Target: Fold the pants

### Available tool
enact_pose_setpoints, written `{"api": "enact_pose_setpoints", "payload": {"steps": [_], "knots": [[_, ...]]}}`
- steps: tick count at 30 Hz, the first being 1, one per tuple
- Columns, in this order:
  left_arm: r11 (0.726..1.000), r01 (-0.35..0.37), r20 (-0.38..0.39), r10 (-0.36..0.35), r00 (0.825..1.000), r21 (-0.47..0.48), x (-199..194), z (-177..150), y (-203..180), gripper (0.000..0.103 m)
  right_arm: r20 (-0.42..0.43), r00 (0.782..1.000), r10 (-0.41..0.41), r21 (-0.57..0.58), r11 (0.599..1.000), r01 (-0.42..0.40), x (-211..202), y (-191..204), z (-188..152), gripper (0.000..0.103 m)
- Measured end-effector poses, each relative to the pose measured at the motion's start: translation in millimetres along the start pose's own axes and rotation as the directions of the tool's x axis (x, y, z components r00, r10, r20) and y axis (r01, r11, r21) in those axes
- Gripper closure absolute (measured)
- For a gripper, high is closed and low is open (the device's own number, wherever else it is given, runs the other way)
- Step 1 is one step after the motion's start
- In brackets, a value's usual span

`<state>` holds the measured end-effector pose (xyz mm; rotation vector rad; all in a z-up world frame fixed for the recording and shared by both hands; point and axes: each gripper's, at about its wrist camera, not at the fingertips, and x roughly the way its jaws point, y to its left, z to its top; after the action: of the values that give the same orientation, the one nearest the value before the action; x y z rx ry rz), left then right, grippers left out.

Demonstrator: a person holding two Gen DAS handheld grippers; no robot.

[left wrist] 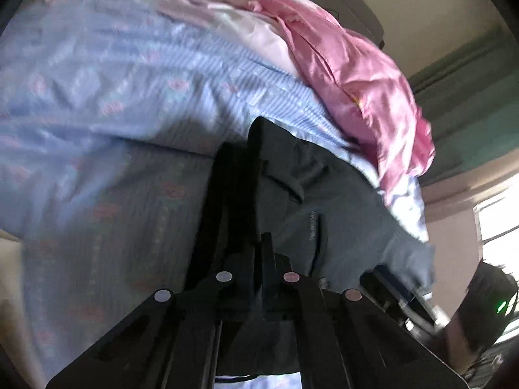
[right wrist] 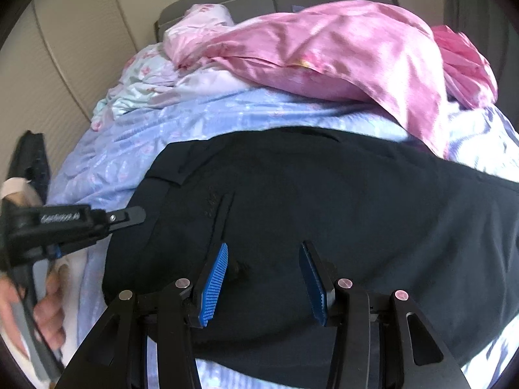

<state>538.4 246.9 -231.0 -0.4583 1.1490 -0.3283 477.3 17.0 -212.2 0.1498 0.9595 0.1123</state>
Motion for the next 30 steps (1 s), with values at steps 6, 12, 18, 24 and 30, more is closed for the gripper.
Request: {"api": "enact_pose_setpoints", "payload": {"steps": [6,12,18,24,30], "knots": [[0.999,-0.032,-0.071,0.032,0.997,0.0,20.6,7.0,25.9,0.097,-0.028,0.999,0.044,-0.061,0.997,-0.046,20.5,31.1,7.4,0.055],[0.984,-0.15,-0.047,0.155,0.987,0.097,16.4,8.0,10.4,0.089,-0.033,0.999,0.037,-0.093,0.995,-0.04,20.1,42.9,-1.3,0.055],[0.911,-0.294,0.191,0.246,0.95,0.289,-59.4,-20.9,-43.9,0.052,0.026,0.999,0.021,-0.115,0.993,-0.018,-26.3,16.8,-19.3,0.055],[0.871,-0.238,0.15,0.191,0.97,0.429,-72.5,-95.0,-106.4,0.051,0.073,0.997,0.033,-0.157,0.987,-0.021,-94.2,-25.5,-50.0,0.047],[0.871,-0.165,0.051,0.159,0.986,0.463,-40.1,-174.1,-144.6,0.05,0.033,0.999,-0.017,-0.197,0.98,0.023,-133.2,-66.7,-101.2,0.047]]}}
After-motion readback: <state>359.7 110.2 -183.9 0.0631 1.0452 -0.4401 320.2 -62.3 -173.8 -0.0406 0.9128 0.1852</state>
